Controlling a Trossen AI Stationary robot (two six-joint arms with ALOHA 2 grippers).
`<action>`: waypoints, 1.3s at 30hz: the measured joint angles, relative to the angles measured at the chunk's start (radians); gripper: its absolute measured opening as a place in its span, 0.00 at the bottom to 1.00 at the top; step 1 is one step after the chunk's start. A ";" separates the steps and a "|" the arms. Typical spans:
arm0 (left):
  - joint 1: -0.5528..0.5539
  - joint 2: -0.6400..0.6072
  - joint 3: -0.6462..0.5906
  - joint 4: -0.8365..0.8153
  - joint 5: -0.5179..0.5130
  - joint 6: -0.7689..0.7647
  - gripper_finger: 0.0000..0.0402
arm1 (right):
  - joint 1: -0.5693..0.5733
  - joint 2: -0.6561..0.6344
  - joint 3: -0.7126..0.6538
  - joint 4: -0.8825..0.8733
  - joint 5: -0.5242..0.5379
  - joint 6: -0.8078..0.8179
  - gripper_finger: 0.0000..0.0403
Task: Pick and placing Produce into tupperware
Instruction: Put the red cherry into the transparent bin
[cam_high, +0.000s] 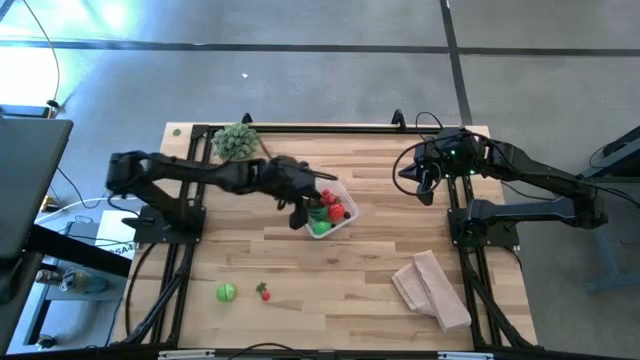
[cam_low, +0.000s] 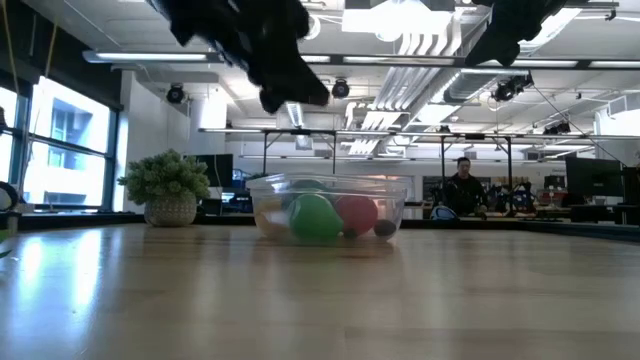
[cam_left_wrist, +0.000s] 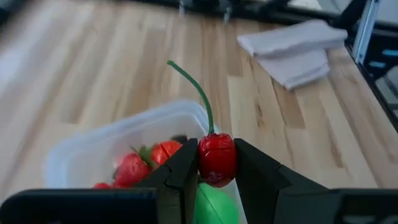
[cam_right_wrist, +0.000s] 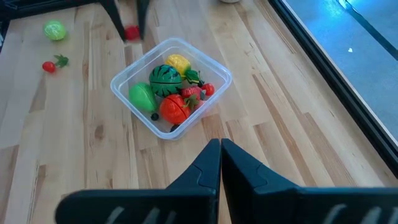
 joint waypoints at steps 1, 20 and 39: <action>0.017 0.026 0.000 0.012 0.029 0.000 0.22 | 0.000 0.000 0.000 0.000 0.000 0.000 0.01; 0.054 0.377 0.314 -0.292 0.095 0.112 0.22 | 0.000 0.000 0.000 -0.002 0.000 0.000 0.01; 0.054 0.408 0.355 -0.329 0.086 0.125 0.25 | 0.000 0.000 0.000 0.000 0.000 0.000 0.01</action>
